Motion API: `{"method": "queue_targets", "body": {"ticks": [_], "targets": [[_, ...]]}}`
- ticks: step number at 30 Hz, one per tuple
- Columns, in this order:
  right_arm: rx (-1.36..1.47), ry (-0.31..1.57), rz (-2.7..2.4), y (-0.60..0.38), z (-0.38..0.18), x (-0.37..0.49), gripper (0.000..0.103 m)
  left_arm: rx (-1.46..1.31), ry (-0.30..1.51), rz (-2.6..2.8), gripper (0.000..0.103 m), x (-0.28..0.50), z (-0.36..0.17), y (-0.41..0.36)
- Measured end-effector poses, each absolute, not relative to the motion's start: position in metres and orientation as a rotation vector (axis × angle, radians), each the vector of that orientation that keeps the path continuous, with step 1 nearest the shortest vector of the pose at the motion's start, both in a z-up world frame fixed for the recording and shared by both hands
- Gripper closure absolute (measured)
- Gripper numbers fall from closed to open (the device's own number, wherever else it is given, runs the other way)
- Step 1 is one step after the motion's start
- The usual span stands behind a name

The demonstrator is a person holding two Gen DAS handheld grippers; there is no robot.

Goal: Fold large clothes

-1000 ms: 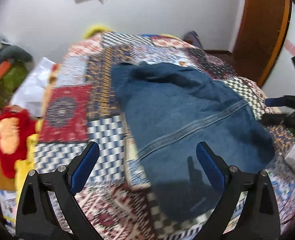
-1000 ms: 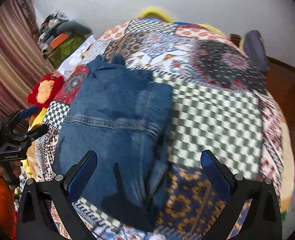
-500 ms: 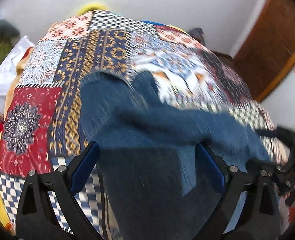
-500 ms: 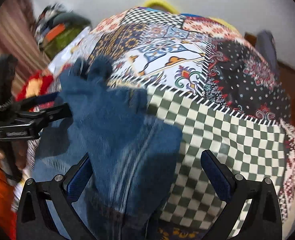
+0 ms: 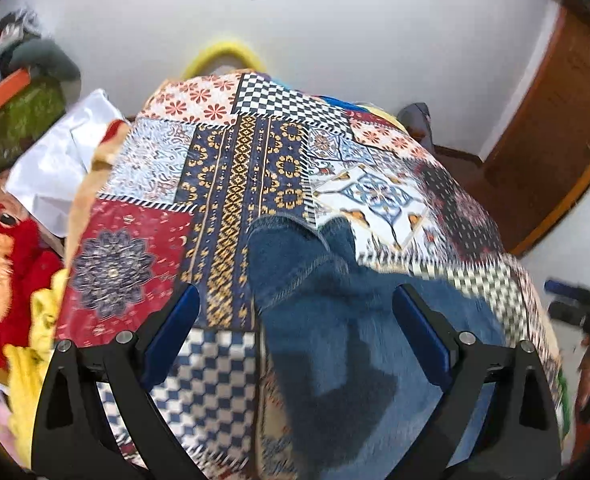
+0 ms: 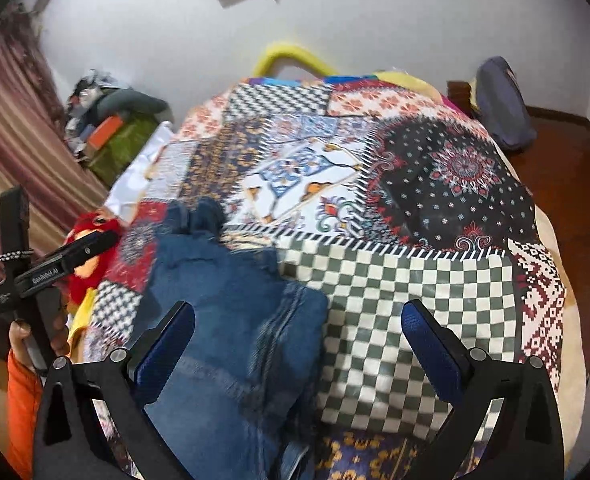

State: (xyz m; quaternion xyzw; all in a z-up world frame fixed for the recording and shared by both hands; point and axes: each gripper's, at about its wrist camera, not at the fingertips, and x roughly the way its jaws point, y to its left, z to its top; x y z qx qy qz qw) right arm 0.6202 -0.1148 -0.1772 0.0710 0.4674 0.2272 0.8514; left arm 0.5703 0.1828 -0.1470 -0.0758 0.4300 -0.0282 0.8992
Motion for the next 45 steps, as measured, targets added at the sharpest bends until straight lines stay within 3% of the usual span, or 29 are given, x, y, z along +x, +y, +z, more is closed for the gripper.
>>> {"method": "queue_targets", "body": {"ticks": [5, 12, 18, 24, 30, 35, 41, 45], "targets": [[0.112, 1.010, 0.542, -0.108, -0.182, 0.589, 0.000, -0.126, 0.915, -0.129, 0.005, 0.529, -0.148, 0.179], [0.111, 1.156, 0.550, -0.102, -0.246, 0.573, 0.000, -0.280, 1.046, -0.230, 0.005, 0.499, -0.201, 0.177], [0.272, 1.302, 0.592, -0.107, -0.293, 0.587, 0.000, -0.388, 1.138, -0.301, 0.005, 0.500, -0.248, 0.171], [0.357, 1.294, 0.658, -0.098, -0.313, 0.608, 0.000, -0.613, 1.177, -0.363, 0.003, 0.521, -0.281, 0.169], [0.362, 1.285, 0.712, -0.078, -0.315, 0.621, 0.002, -0.578, 1.195, -0.369, 0.003, 0.546, -0.288, 0.154], [0.324, 1.261, 0.717, -0.066, -0.305, 0.619, 0.019, -0.568, 1.185, -0.362, 0.009, 0.549, -0.282, 0.152], [0.219, 1.162, 0.704, -0.061, -0.273, 0.597, 0.050, -0.469, 1.111, -0.359, 0.033, 0.532, -0.248, 0.143], [0.204, 1.110, 0.721, -0.055, -0.246, 0.582, 0.056, -0.458, 1.047, -0.361, 0.040, 0.512, -0.220, 0.159]]}}
